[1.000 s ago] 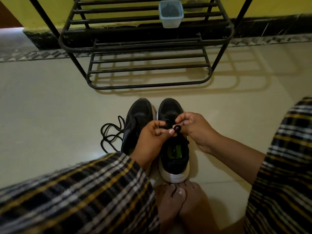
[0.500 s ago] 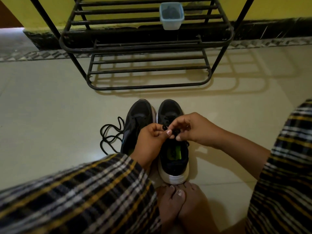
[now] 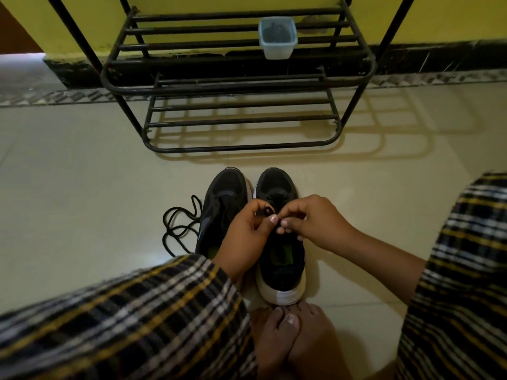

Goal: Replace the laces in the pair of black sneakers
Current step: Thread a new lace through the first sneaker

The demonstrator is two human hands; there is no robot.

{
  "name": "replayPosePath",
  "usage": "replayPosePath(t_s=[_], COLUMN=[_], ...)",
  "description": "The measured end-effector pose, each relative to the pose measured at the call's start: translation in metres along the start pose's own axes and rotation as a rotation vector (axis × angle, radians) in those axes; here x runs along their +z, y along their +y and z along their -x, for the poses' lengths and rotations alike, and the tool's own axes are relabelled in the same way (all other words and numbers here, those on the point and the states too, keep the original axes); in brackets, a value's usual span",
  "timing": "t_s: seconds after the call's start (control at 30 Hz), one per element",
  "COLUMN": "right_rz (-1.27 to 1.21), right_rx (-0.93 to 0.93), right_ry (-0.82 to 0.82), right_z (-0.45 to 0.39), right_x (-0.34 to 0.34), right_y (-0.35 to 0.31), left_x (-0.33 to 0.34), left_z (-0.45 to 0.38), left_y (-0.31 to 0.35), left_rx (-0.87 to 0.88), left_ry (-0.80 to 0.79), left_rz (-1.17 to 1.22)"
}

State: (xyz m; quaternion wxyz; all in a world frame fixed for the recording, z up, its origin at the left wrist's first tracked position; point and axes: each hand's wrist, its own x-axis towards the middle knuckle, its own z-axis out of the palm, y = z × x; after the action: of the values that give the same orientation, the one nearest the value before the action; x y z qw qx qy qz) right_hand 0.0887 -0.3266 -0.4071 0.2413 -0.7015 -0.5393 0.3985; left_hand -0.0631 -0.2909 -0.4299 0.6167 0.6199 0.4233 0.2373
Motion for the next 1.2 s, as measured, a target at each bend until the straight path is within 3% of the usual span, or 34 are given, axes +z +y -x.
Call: replayPosePath(t_s=[0.17,0.33,0.43,0.53,0.77,0.87,1.0,1.2], right_rz=[-0.057,0.185,0.335,0.366,0.392,0.410,0.228,0.087], right_rx=[-0.001,-0.304,-0.395,-0.355,-0.194,-0.149,-0.080,0.000], right_ry=[0.064,0.127,0.078,0.008,-0.036,-0.037,0.014,0.004], right_z=[-0.001,0.002,-0.001,-0.002,-0.004,-0.004,0.000,0.006], right_x=[0.001,0.000,-0.004,-0.006,-0.010,-0.008,-0.006,0.003], right_y=[0.005,0.004,0.002,-0.002,-0.007,-0.005,-0.001,-0.002], left_x=[-0.002,-0.008,-0.010,-0.008,-0.010,-0.011,-0.009,-0.008], left_z=[-0.001,-0.006,-0.009,-0.009,-0.007,-0.008,-0.005,-0.007], left_y=[0.000,0.009,0.012,0.009,0.001,0.000,0.004,0.003], left_rx=[-0.094,-0.212,-0.257,-0.234,-0.017,0.118,0.313,0.333], left_ry=[-0.043,-0.108,-0.133,-0.115,-0.062,-0.039,-0.081,-0.072], left_rz=[0.119,0.149,0.217,0.230,-0.036,-0.297,-0.590,-0.816])
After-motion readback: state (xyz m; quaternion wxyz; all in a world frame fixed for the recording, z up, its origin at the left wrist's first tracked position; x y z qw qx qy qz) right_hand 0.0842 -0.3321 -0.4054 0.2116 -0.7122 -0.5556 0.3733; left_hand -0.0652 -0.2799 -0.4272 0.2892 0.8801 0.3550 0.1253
